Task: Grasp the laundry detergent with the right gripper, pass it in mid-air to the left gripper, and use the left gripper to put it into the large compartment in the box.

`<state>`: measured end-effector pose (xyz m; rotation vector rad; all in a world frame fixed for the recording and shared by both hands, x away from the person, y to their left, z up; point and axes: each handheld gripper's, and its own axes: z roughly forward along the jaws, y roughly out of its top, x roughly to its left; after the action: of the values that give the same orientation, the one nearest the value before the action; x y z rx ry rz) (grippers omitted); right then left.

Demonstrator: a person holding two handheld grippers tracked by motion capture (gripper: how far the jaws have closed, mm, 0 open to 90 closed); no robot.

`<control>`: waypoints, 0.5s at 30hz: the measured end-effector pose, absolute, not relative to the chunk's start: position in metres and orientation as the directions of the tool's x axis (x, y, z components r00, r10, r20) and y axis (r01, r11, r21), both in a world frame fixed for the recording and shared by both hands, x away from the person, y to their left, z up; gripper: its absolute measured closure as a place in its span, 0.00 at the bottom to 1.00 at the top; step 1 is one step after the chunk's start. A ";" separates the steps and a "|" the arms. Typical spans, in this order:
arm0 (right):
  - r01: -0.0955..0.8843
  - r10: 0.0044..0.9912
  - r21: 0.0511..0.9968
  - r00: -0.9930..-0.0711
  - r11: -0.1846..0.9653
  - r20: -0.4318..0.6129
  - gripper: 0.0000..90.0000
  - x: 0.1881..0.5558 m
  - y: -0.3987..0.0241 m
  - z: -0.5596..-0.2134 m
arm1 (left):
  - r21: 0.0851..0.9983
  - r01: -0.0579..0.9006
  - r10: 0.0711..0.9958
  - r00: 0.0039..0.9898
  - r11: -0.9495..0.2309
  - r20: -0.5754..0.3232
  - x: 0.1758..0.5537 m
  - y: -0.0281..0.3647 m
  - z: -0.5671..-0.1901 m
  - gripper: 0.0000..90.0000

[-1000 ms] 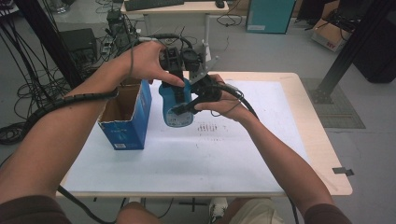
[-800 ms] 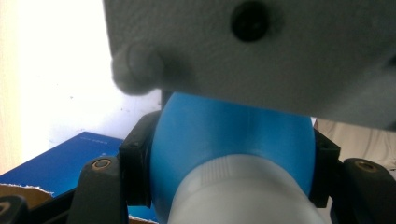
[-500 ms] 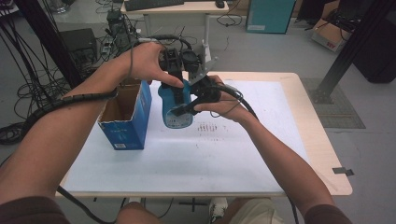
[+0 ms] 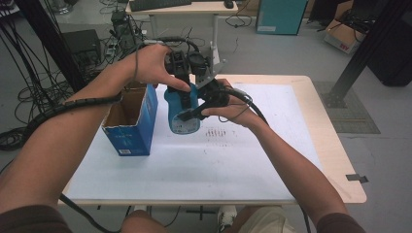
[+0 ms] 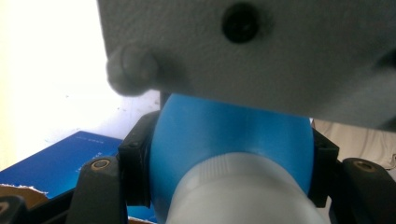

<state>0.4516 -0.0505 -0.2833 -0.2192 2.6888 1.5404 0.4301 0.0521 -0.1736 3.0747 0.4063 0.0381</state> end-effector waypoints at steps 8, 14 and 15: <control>-0.136 -0.108 0.857 -0.990 0.496 -0.094 0.47 0.452 -0.050 -0.284 | 0.045 0.259 0.260 0.965 -0.965 0.023 0.430 0.052 -0.174 0.41; -0.136 -0.109 0.855 -0.990 0.501 -0.094 0.47 0.452 -0.051 -0.284 | 0.047 0.258 0.259 0.966 -0.965 0.019 0.430 0.052 -0.174 0.41; -0.136 -0.108 0.854 -0.990 0.502 -0.095 0.47 0.452 -0.051 -0.284 | 0.047 0.259 0.260 0.965 -0.965 0.017 0.430 0.052 -0.174 0.41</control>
<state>0.4516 -0.0506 -0.2839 -0.2195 2.6970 1.5384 0.4302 0.0523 -0.1742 3.0704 0.4055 0.0350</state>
